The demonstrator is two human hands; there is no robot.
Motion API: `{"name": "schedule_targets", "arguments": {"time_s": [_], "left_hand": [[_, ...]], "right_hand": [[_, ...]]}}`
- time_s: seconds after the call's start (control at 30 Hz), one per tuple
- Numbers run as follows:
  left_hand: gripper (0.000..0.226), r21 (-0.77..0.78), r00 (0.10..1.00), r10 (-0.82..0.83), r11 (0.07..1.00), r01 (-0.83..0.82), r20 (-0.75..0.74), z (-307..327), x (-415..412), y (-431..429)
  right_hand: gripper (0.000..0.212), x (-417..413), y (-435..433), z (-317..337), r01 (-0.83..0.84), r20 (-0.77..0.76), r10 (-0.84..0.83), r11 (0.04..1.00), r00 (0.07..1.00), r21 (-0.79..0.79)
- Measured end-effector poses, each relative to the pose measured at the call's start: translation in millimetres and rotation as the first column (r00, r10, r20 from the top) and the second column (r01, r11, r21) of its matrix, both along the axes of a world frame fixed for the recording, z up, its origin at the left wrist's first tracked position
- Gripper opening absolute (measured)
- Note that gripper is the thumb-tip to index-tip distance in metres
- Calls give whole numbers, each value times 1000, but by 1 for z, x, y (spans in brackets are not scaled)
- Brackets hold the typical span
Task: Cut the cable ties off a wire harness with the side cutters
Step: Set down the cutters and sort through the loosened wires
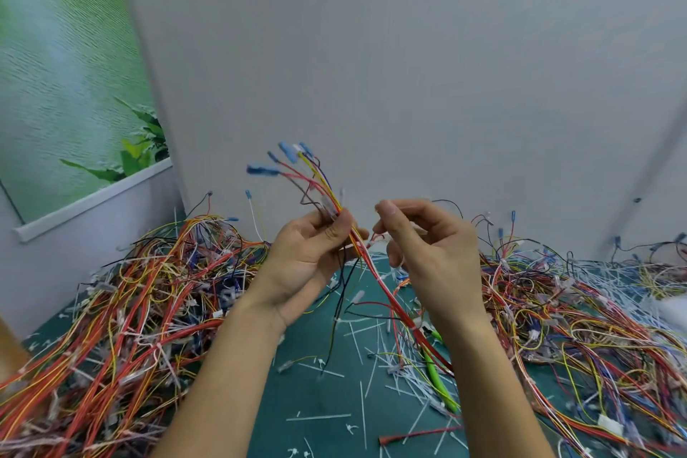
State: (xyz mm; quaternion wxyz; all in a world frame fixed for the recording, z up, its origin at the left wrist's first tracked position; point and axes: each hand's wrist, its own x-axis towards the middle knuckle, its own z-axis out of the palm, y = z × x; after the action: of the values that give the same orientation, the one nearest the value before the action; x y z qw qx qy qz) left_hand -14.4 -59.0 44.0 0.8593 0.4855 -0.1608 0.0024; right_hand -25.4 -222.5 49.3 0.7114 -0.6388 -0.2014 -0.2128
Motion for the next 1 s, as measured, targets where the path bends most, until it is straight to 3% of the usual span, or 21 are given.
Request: {"name": "schedule_targets", "arguments": {"time_s": [0.1, 0.2, 0.33, 0.43, 0.53, 0.63, 0.73, 0.87, 1.0], "left_hand": [[27, -40, 994, 102, 994, -101, 25, 2, 1, -1], [18, -48, 974, 220, 975, -217, 63, 3, 2, 2], [18, -62, 969, 237, 971, -233, 69, 6, 3, 16], [9, -105, 989, 142, 985, -139, 27, 7, 4, 26], [13, -71, 996, 86, 994, -85, 14, 6, 4, 33], [12, -16, 1000, 31, 999, -31, -8, 4, 4, 32], [26, 43, 1000, 7, 999, -7, -3, 1, 5, 29], [29, 89, 1000, -16, 996, 16, -1, 2, 4, 25], [18, 111, 1000, -18, 994, 19, -8, 0, 4, 21]], "right_hand": [[18, 1, -2, 1, -17, -41, 17, 1000, 999, -9], [27, 6, -16, 1, -19, -156, 9, 998, 988, -57], [21, 21, -47, -7, 127, -250, -161, 981, 955, -145], [19, 40, -66, -25, 174, -288, -384, 814, 877, -554], [24, 59, -72, -54, -130, -415, -491, 513, 766, -848], [38, 64, -67, -77, -359, -500, -569, 349, 652, -866], [56, 65, -65, -84, -466, -508, -576, 234, 640, -853], [49, 63, -62, -83, -521, -505, -574, 153, 645, -840], [49, 62, -60, -84, -506, -518, -569, 197, 639, -840]]}}
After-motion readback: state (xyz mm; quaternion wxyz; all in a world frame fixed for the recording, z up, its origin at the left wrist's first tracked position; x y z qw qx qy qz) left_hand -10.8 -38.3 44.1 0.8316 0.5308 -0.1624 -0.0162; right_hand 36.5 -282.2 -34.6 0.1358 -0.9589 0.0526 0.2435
